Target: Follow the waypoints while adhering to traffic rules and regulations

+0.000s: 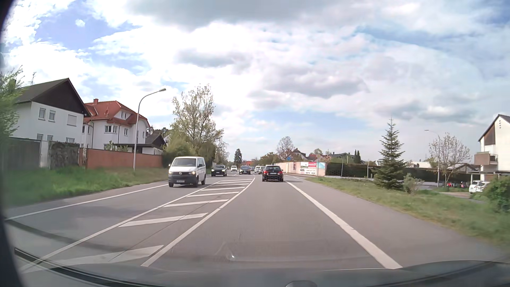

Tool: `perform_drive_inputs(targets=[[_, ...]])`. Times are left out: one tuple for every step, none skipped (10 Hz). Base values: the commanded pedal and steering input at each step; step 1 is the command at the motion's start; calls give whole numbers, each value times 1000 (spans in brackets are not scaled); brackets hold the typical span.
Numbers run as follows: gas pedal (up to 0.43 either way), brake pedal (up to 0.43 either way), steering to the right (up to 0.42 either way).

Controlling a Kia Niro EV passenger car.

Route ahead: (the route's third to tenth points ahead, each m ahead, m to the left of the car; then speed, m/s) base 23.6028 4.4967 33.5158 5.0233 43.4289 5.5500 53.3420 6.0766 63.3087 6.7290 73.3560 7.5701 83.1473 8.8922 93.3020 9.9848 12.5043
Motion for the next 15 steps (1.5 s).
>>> perform_drive_inputs(targets=[[0, 0, -3], [0, 0, -3], [0, 0, -3], [0, 0, -3], [0, 0, -3], [0, 0, -5], [0, 0, -7], [0, 0, -7], [0, 0, -7], [0, 0, -7], [47, 0, -7], [79, 0, -7], [79, 0, -7], [79, 0, -7], [79, 0, -7]])
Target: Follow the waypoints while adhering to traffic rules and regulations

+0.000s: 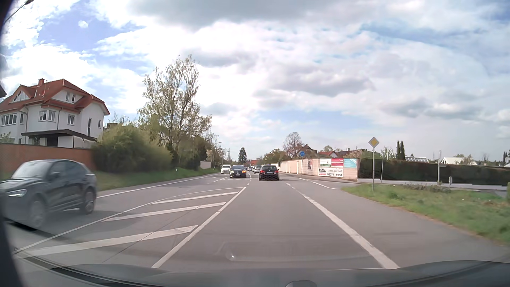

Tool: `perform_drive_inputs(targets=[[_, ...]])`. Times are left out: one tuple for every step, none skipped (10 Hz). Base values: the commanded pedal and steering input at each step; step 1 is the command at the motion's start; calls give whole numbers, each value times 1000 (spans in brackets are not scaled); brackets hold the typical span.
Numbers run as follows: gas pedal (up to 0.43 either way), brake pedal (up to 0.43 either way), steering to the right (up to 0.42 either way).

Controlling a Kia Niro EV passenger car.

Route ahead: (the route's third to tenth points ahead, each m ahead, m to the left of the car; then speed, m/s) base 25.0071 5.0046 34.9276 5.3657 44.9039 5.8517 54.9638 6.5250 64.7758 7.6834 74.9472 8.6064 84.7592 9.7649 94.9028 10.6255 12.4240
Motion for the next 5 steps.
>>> perform_drive_inputs(targets=[[79, 0, -7], [79, 0, -7], [79, 0, -7], [79, 0, -8], [79, 0, -9]])
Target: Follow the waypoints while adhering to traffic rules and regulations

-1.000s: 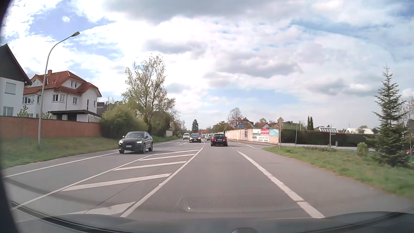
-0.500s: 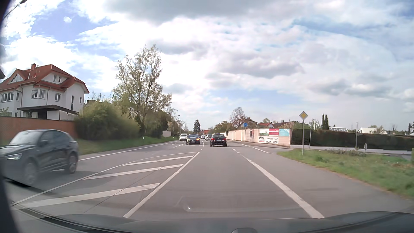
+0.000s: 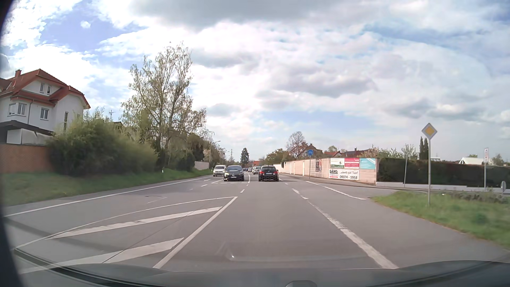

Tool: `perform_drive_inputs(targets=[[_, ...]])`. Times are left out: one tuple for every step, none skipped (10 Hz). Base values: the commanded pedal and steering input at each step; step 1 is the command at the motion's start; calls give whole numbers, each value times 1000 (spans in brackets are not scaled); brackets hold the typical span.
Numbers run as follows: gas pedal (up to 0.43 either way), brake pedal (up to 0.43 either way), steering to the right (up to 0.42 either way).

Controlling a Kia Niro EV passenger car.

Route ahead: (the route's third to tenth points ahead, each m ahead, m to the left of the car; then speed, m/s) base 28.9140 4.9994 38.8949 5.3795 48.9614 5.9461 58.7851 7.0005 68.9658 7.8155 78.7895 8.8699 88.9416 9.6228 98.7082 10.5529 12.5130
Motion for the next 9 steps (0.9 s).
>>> perform_drive_inputs(targets=[[79, 0, -11], [79, 0, -13], [79, 0, -13], [79, 0, -13], [79, 0, -12], [79, 0, -12], [79, 0, -12], [79, 0, -12], [79, 0, -12]])
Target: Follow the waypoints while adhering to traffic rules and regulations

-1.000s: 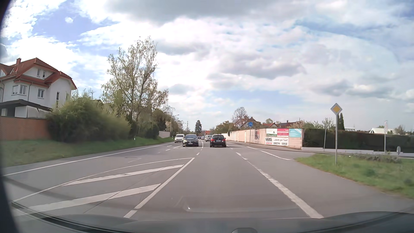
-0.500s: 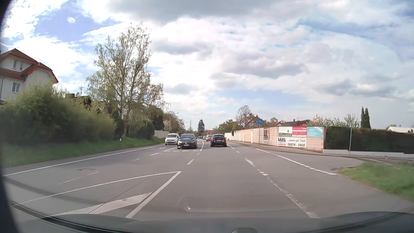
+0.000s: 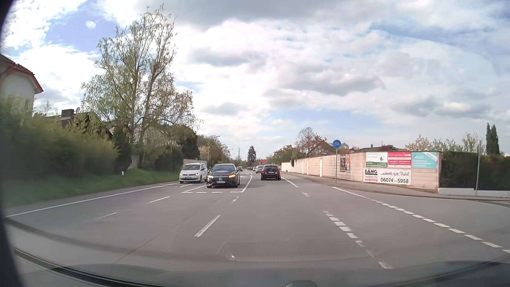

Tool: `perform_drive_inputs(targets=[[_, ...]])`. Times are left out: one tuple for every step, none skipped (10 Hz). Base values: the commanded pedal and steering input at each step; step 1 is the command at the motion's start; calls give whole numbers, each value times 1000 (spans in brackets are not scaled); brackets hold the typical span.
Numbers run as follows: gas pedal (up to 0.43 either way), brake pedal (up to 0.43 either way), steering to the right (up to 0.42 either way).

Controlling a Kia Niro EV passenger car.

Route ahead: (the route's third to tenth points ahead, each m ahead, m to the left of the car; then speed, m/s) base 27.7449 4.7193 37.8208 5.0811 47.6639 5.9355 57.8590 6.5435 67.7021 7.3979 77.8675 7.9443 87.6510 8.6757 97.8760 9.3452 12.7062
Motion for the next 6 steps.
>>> perform_drive_inputs(targets=[[79, 0, -11], [79, 0, -11], [79, 0, -11], [79, 0, -10], [79, 0, -11], [79, 0, -10]])
